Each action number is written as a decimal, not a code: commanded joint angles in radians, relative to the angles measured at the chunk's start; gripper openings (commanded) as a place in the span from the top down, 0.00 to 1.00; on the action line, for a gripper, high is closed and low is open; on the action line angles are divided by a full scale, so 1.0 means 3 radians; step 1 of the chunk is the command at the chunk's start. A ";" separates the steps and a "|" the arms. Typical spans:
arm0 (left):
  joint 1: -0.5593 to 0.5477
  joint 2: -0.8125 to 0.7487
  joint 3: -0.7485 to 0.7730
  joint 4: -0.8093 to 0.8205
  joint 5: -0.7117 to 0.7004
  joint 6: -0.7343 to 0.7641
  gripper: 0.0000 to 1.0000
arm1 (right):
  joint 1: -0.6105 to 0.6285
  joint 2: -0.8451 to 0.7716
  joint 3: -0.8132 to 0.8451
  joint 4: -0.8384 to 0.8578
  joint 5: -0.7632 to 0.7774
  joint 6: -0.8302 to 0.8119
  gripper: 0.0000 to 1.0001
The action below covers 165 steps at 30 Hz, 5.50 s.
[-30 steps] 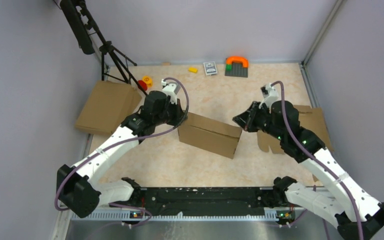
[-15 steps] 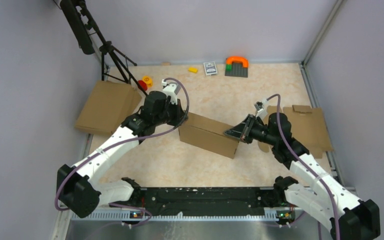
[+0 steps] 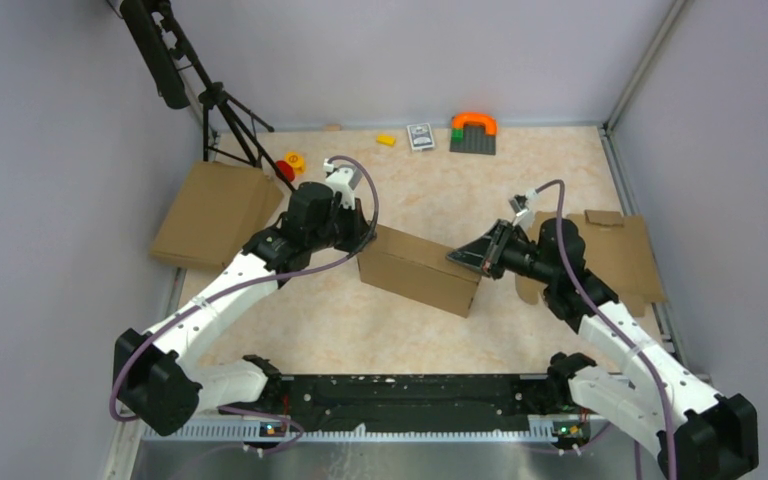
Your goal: Fold the paper box
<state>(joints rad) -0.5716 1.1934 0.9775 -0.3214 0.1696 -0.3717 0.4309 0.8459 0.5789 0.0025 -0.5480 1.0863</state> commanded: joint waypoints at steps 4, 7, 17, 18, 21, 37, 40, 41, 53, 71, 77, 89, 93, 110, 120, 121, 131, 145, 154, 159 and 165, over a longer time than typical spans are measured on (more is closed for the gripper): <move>-0.0007 0.0016 -0.0077 -0.0137 0.0027 0.0012 1.00 | -0.0180 -0.0076 -0.0389 0.0258 -0.0093 0.0000 1.00; -0.0010 0.0011 -0.0080 -0.0135 0.0036 0.0016 1.00 | -0.0242 -0.0073 -0.0571 0.0439 -0.0173 0.0059 1.00; -0.0008 0.0019 -0.0064 -0.0140 0.0043 0.0017 1.00 | -0.0308 -0.0029 -0.0343 0.0329 -0.0210 -0.0078 1.00; -0.0007 0.0020 -0.0066 -0.0143 0.0042 0.0017 1.00 | -0.0357 0.0003 -0.0438 0.0421 -0.0259 -0.0026 1.00; -0.0007 0.0015 -0.0068 -0.0155 0.0033 0.0017 1.00 | -0.0450 0.0034 -0.0667 0.0676 -0.0350 0.0094 1.00; -0.0010 0.0020 0.0155 -0.0259 0.0051 0.0099 1.00 | -0.0561 0.0187 0.0055 0.0260 -0.0447 -0.0155 1.00; -0.0010 0.0046 0.0159 -0.0284 0.0056 0.0096 1.00 | -0.0578 0.0215 -0.0167 0.0386 -0.0455 -0.0128 1.00; -0.0010 0.0042 0.0148 -0.0277 0.0054 0.0094 1.00 | -0.0589 0.0240 -0.0261 0.0457 -0.0469 -0.0105 1.00; -0.0005 0.0028 0.0344 -0.0353 -0.0017 0.0143 1.00 | -0.0685 0.0392 -0.0083 0.0418 -0.0590 -0.0281 1.00; 0.0566 -0.0099 -0.0064 0.0004 0.0784 -0.0073 1.00 | -0.0633 0.0433 -0.0157 0.0286 -0.0653 -0.0441 1.00; 0.0566 -0.0040 -0.0223 0.0084 0.0889 -0.0091 1.00 | -0.0635 0.0514 -0.0144 0.0285 -0.0624 -0.0512 1.00; 0.0566 -0.0544 0.0009 -0.0527 0.0378 0.0124 0.68 | -0.0634 0.0226 0.0697 -0.1227 -0.0222 -0.1491 0.52; 0.0566 -0.0677 -0.0040 -0.0603 0.0260 0.0155 0.46 | -0.0630 0.0026 0.0772 -0.1667 0.0046 -0.1708 0.37; 0.0570 -0.0176 -0.0278 -0.0019 0.0623 -0.0242 0.45 | -0.0473 0.0191 0.0352 -0.1376 -0.0023 -0.1567 0.42; 0.0576 -0.0082 -0.0285 0.0525 0.0761 -0.0263 0.66 | -0.0452 0.0557 0.0785 -0.0900 0.0137 -0.1634 0.58; 0.0576 -0.0047 -0.0243 0.0568 0.0771 -0.0264 0.67 | -0.0448 0.0658 0.0909 -0.0860 0.0098 -0.1669 0.59; 0.0540 -0.0124 -0.0669 0.1993 0.0744 0.0108 0.73 | -0.0188 0.0717 0.0670 0.0410 0.1024 -0.2431 0.64; -0.0012 -0.0719 -0.1599 0.1364 -0.0495 -0.0066 0.19 | 0.0006 -0.0234 -0.0814 0.0705 0.1602 -0.2162 0.40; -0.0011 -0.0616 -0.1518 0.0691 0.0194 -0.0487 0.37 | 0.0007 -0.0344 -0.0737 -0.0390 0.1431 -0.1567 0.51; -0.0007 -0.0487 -0.1901 0.1332 0.0222 -0.0683 0.54 | 0.0009 -0.0287 -0.1033 -0.0215 0.1386 -0.1288 0.82; 0.0137 0.0092 -0.1854 0.1949 0.0140 -0.0872 0.68 | 0.0006 0.0174 -0.1056 0.0480 0.1644 -0.1248 0.88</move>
<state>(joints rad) -0.5625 1.1419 0.4057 0.0467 0.2012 -0.5774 0.4294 0.8177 0.2356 -0.0135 -0.1127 0.6815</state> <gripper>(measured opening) 0.343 0.123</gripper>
